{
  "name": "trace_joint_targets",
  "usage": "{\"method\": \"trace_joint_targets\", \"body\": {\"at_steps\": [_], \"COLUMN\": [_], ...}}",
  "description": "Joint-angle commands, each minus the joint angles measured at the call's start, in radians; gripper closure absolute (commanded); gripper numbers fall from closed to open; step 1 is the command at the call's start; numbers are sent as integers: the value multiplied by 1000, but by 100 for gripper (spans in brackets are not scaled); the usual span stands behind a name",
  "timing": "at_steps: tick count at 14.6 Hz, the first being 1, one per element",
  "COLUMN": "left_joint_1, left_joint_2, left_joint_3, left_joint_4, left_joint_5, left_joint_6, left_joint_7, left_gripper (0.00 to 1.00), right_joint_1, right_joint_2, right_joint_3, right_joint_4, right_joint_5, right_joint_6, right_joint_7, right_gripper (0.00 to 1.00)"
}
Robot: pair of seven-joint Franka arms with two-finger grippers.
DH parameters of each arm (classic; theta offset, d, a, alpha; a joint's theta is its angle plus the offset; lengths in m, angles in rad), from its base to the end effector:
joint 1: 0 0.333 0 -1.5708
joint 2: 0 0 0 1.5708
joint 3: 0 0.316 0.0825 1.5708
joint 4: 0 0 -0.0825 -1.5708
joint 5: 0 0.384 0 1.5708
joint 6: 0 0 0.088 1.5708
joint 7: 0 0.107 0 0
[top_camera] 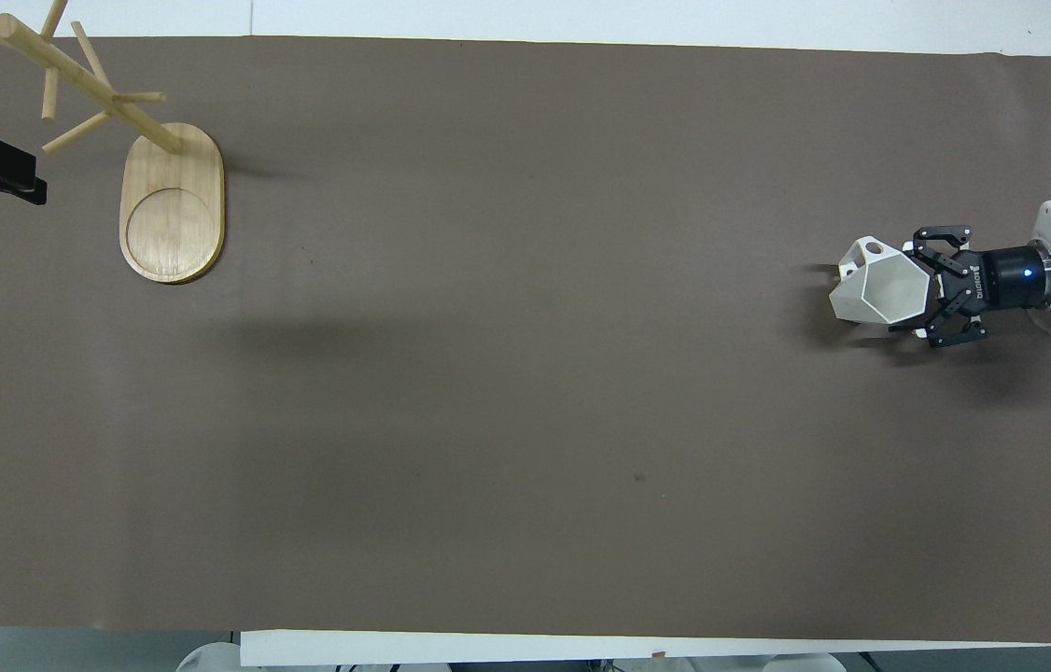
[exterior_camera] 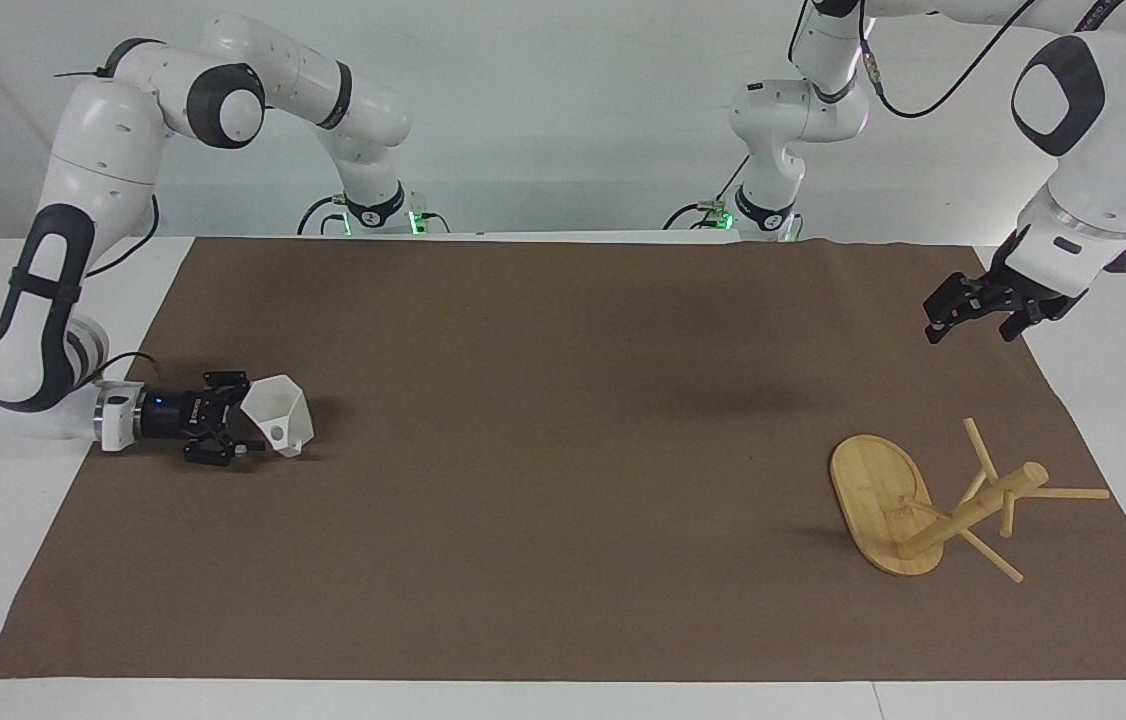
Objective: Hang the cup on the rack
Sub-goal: 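Close the right gripper on the white cup's rim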
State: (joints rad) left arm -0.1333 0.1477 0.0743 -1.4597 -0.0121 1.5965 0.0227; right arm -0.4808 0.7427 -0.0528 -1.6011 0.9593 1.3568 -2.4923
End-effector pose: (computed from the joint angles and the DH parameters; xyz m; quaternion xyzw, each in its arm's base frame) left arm 0.6003 -0.0401 0.5941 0.9991 -0.0410 -0.0053 0.0005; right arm 0.5712 -0.2158 0.2030 -0.5478 -0.5839 -0.4016 0.4446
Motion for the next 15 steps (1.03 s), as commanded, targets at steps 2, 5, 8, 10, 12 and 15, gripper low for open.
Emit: {"method": "trace_joint_targets", "body": {"at_steps": [2, 5, 8, 10, 12, 15], "left_joint_1": [12, 12, 12, 12, 12, 12], "left_joint_2": [-31, -31, -31, -31, -31, -31], "left_joint_3": [-13, -13, -13, -13, -13, -13], "left_joint_4": [-41, -41, -41, -41, -41, -41], "left_joint_5": [21, 21, 21, 21, 21, 21], "left_joint_6": [13, 13, 13, 13, 13, 13], "left_joint_7": [8, 8, 8, 8, 8, 8], "left_gripper": [0, 0, 0, 0, 0, 0], "right_joint_1": [17, 21, 22, 27, 45, 65], "right_joint_2": [-39, -48, -55, -55, -55, -55], "right_joint_3": [5, 7, 25, 28, 28, 28], "right_joint_4": [-72, -95, -129, -134, -134, -138], "right_joint_5": [19, 19, 27, 50, 73, 95], "right_joint_6": [22, 16, 21, 28, 48, 53], "right_joint_7": [-63, -80, -117, -119, -117, -115], "right_gripper": [0, 0, 0, 0, 0, 0]}}
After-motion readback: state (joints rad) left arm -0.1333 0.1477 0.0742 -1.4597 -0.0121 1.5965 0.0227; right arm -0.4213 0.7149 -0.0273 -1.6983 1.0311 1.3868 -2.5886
